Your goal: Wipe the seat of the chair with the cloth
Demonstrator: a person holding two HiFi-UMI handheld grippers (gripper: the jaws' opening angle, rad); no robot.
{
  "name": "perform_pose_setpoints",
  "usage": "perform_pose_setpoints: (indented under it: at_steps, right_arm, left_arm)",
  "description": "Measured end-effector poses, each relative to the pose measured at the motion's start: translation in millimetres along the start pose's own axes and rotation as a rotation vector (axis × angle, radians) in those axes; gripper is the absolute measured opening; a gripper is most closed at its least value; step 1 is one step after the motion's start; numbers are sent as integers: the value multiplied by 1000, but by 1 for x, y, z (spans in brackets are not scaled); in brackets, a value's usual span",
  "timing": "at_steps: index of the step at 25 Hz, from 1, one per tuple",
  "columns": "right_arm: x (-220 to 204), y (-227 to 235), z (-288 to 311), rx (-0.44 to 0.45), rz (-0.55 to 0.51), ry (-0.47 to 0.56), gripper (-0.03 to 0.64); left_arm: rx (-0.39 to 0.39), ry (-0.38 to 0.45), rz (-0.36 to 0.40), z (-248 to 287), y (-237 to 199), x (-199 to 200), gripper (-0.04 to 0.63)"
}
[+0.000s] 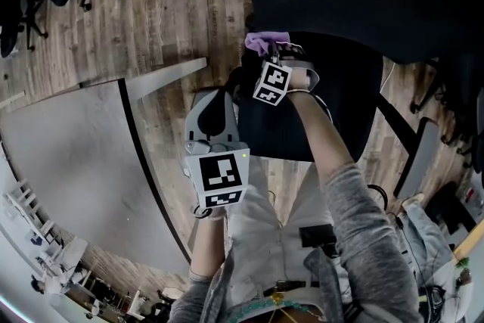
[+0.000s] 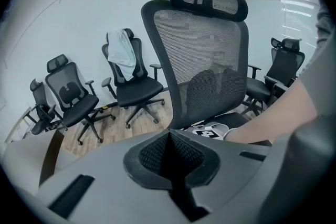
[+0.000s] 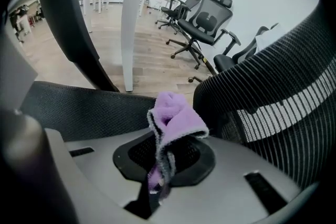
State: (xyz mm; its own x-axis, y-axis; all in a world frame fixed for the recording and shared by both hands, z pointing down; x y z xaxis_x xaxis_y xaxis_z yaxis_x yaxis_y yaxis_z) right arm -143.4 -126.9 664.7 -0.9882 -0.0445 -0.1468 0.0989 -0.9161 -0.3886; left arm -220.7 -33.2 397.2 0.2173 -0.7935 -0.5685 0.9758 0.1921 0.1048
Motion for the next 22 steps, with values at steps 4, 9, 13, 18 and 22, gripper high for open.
perform_pose_setpoints:
  at_steps: [4, 9, 13, 18, 22]
  right_arm:
    - [-4, 1, 1, -11, -20, -8, 48]
    - [-16, 2, 4, -16, -4, -50, 48]
    - [-27, 3, 7, -7, 10, -71, 48]
    - [-38, 5, 7, -10, 18, -88, 48]
    - [-49, 8, 9, -12, 23, -98, 48]
  left_arm:
    - [-24, -11, -18, 2, 0, 2, 9]
    - [-48, -20, -34, 2, -2, 1, 9]
    - [-38, -19, -26, 3, -2, 1, 9]
    - [-41, -19, -27, 1, -4, 2, 9]
    - [-37, -16, -28, 2, -3, 2, 9]
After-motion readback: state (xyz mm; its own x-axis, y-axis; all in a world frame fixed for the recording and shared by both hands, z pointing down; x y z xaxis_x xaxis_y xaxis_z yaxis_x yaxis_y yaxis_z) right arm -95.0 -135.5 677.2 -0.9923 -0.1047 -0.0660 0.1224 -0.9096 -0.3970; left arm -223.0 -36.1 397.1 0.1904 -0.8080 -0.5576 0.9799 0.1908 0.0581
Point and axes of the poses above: the fingertips, and each gripper's own axes: z forward along the fingers, y to its right, x out of its top, the point moved 4 cm from there along -z, backward along the fingers, and after that the axes turned 10 degrees about -y, right-handed, at the moved point
